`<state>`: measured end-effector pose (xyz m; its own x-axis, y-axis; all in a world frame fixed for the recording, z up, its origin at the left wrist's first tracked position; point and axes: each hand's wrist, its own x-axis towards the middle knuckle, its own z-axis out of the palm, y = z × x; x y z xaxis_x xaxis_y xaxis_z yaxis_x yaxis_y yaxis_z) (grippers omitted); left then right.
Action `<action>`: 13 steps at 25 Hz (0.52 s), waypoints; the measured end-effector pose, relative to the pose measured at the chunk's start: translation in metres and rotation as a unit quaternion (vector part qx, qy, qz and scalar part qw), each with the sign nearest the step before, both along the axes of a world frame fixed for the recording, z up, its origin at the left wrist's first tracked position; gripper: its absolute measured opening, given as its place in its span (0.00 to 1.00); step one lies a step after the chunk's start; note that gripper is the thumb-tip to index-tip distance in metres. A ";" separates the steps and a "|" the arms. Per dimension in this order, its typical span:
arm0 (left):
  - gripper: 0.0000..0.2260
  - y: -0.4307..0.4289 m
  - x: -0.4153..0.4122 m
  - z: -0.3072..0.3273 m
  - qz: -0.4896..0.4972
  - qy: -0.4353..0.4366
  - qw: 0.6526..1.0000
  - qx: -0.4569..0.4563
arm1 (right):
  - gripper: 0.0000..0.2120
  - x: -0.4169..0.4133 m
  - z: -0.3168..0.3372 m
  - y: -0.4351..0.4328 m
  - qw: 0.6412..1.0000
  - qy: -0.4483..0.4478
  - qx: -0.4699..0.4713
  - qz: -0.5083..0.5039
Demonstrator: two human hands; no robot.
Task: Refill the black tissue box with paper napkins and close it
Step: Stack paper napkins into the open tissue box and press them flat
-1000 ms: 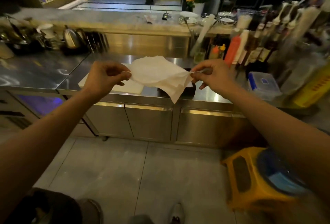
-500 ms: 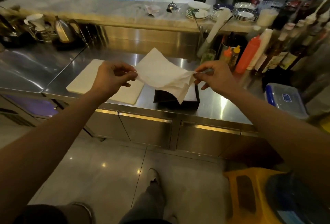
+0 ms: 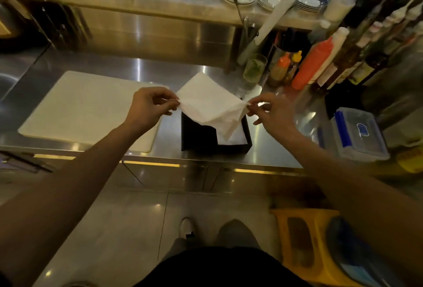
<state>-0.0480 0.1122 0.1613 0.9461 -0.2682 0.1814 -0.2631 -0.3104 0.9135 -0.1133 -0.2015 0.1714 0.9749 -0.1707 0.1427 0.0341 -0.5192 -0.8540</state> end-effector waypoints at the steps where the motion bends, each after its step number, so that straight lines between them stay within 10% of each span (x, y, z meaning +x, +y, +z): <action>1: 0.03 -0.006 0.007 -0.009 -0.006 0.005 1.000 0.007 | 0.05 0.000 -0.011 -0.001 1.000 -0.003 -0.005 -0.014; 13: 0.03 -0.094 0.112 -0.083 -0.097 0.119 0.983 0.105 | 0.06 0.007 -0.123 -0.040 0.995 -0.006 -0.079 -0.062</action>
<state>0.0636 0.0179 0.0780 0.8823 -0.4559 -0.1171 -0.1235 -0.4643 0.8770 -0.1062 -0.2412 0.0480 0.9458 -0.2638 0.1896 -0.0283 -0.6482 -0.7609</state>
